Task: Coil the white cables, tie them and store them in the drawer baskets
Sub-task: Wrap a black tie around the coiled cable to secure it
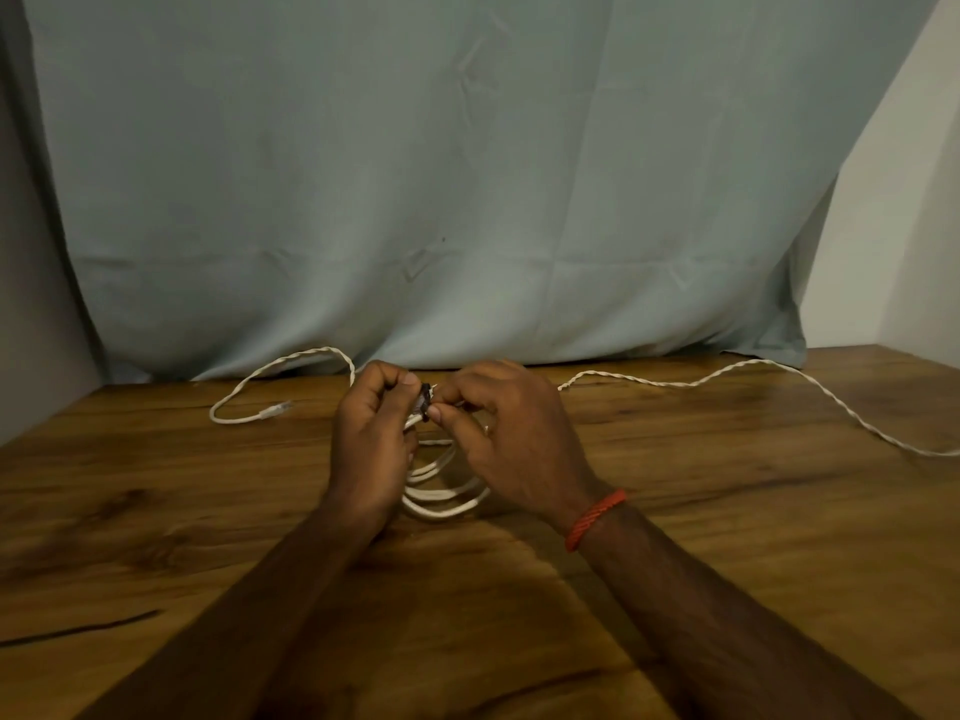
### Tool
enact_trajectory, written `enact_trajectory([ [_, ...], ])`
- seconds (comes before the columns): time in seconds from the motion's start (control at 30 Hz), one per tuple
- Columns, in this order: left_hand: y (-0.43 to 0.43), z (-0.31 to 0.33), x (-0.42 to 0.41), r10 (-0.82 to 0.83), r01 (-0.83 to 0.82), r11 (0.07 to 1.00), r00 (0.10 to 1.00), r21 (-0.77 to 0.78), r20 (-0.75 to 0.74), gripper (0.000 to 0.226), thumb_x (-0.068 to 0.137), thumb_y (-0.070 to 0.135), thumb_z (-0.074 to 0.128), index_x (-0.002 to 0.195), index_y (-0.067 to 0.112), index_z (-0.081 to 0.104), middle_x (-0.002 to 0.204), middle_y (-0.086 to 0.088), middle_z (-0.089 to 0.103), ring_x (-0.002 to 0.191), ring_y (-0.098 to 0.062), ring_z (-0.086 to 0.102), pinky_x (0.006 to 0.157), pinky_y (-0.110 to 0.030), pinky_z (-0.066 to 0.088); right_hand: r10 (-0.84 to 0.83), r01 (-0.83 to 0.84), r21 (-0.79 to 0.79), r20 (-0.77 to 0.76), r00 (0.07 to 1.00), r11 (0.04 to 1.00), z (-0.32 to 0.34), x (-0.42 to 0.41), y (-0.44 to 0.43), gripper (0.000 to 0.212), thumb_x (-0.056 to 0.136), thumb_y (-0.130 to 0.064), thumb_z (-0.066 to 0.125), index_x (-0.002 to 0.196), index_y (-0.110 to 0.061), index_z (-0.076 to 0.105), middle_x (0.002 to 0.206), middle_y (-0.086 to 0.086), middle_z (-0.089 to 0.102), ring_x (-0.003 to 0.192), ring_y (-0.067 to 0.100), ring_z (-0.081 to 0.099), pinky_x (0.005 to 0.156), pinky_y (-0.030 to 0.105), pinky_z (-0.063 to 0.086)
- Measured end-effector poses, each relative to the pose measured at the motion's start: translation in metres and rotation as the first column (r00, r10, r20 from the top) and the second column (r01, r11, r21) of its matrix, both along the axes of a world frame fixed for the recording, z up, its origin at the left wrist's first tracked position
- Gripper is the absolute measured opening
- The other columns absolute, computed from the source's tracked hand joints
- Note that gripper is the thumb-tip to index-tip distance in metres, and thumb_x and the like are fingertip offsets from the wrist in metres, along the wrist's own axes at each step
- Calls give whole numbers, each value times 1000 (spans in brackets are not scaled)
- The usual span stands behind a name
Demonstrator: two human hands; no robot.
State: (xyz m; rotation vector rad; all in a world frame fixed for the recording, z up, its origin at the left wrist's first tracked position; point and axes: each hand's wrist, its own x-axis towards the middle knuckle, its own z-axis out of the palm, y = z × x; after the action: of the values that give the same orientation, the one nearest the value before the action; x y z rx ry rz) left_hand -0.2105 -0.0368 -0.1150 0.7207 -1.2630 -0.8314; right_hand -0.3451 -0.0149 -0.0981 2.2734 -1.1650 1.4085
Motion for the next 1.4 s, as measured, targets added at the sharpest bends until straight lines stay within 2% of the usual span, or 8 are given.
enact_trajectory([
  [0.17, -7, -3, 4, 71, -70, 998, 997, -4, 36, 25, 91, 25, 54, 68, 29, 58, 61, 10, 52, 58, -11, 43, 51, -30, 32, 26, -27, 40, 40, 999, 999, -3, 4, 0, 12, 90, -21, 66, 85, -12, 73, 82, 0, 68, 80, 17, 59, 72, 40, 48],
  [0.4, -7, -2, 4, 42, -41, 999, 998, 26, -41, 24, 102, 15, 54, 79, 17, 58, 59, 9, 52, 51, -11, 36, 44, -26, 26, -113, 53, 230, 259, 959, 972, -5, 10, 3, 7, 88, -31, 73, 92, -27, 76, 107, -4, 57, 113, 12, 49, 91, 26, 42],
  [0.6, -7, -5, 0, 80, -80, 997, 997, 6, -15, 21, 102, 18, 55, 81, 15, 59, 57, 9, 50, 48, -9, 36, 49, -28, 28, -127, -107, 439, 472, 872, 892, 0, 15, 11, 9, 93, -28, 69, 89, -22, 74, 91, -13, 71, 89, -4, 61, 72, 14, 45],
  [0.7, -7, -5, -2, 92, -91, 996, 995, 21, -28, 23, 101, 17, 55, 79, 17, 58, 59, 6, 48, 50, -8, 37, 48, -28, 29, -167, -117, 454, 539, 826, 884, 1, 18, 11, 10, 94, -27, 67, 89, -22, 73, 91, -9, 73, 90, 5, 65, 80, 29, 53],
  [0.9, -10, -4, -1, 157, -156, 987, 987, 33, -38, 33, 98, 14, 54, 67, 24, 52, 51, 11, 43, 45, -8, 35, 48, -29, 28, -147, -65, 381, 501, 853, 922, -1, 21, 14, 18, 97, -25, 62, 80, -26, 59, 78, -12, 61, 74, -1, 56, 62, 13, 39],
  [1.1, -12, -5, 3, 259, -258, 966, 966, -13, 25, 24, 85, 33, 55, 62, 26, 51, 55, 5, 43, 56, -17, 40, 54, -36, 32, -65, -81, 309, 433, 899, 948, -4, 19, 12, 14, 98, -21, 61, 84, -20, 59, 82, -10, 66, 81, -1, 62, 65, 8, 43],
  [1.17, -12, -6, 3, 285, -285, 958, 958, -24, 22, 29, 92, 23, 57, 64, 24, 50, 56, 7, 43, 56, -14, 38, 56, -34, 31, -21, -84, 262, 375, 927, 961, -5, 19, 11, 12, 97, -18, 62, 85, -18, 59, 84, -4, 69, 89, 2, 65, 71, 15, 49],
  [1.4, -16, -6, 1, 214, -203, 972, 973, 120, -88, 27, 98, 20, 57, 72, 25, 60, 52, 11, 47, 46, -9, 40, 48, -28, 33, 11, -61, 193, 249, 969, 979, -4, 16, 9, 17, 94, -14, 61, 78, -18, 55, 68, -6, 58, 63, 9, 54, 59, 31, 46],
])
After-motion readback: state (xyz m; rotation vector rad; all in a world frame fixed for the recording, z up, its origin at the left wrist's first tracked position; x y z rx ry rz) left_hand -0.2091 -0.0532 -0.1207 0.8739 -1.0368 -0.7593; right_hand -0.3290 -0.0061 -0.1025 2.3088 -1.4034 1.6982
